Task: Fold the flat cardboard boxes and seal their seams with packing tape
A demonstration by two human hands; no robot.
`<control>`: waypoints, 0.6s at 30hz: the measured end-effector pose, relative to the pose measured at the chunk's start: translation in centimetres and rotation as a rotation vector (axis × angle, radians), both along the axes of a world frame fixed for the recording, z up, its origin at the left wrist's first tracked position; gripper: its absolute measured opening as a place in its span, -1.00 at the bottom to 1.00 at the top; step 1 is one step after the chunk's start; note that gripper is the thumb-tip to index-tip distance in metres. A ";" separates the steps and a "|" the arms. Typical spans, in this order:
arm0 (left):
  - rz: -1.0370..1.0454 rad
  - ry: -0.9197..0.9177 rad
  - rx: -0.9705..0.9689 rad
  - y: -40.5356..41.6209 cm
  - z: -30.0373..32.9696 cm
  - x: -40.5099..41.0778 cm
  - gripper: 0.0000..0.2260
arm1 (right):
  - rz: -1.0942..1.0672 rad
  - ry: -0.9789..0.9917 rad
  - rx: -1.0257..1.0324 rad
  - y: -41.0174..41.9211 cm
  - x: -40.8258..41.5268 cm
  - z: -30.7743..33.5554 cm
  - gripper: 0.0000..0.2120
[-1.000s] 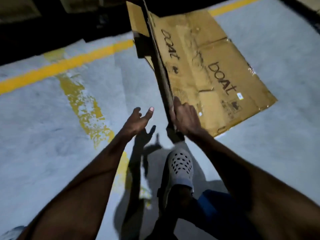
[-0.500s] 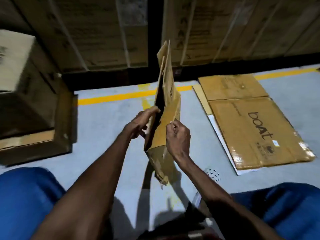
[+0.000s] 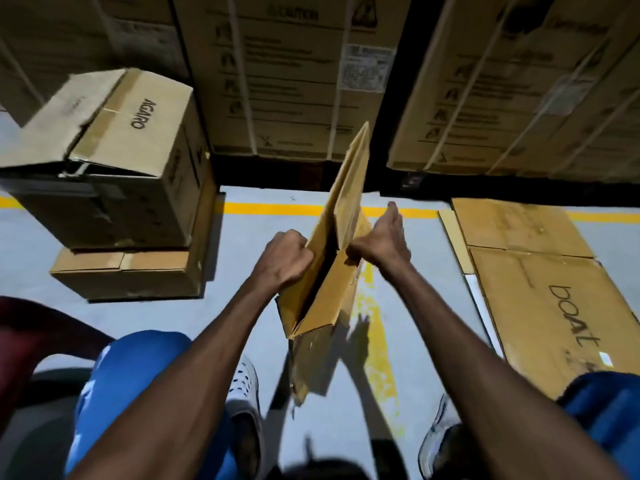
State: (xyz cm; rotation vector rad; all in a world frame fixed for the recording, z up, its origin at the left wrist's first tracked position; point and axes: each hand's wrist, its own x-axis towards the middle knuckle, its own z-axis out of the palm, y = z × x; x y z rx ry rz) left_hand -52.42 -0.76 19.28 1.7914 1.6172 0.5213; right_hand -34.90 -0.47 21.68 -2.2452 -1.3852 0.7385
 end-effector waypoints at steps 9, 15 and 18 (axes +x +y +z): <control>0.066 0.006 0.037 -2.3 -2.2 -5.2 -0.77 | 0.222 -0.024 -0.333 2.6 0.7 -0.2 -0.42; 0.288 0.002 0.098 -2.8 -3.0 -7.2 -0.81 | 0.400 -0.161 -0.727 -3.5 3.5 -0.9 -0.45; 0.298 0.040 0.089 -3.9 -3.6 -7.5 -0.80 | 0.444 0.095 -0.856 -4.7 4.2 0.6 0.12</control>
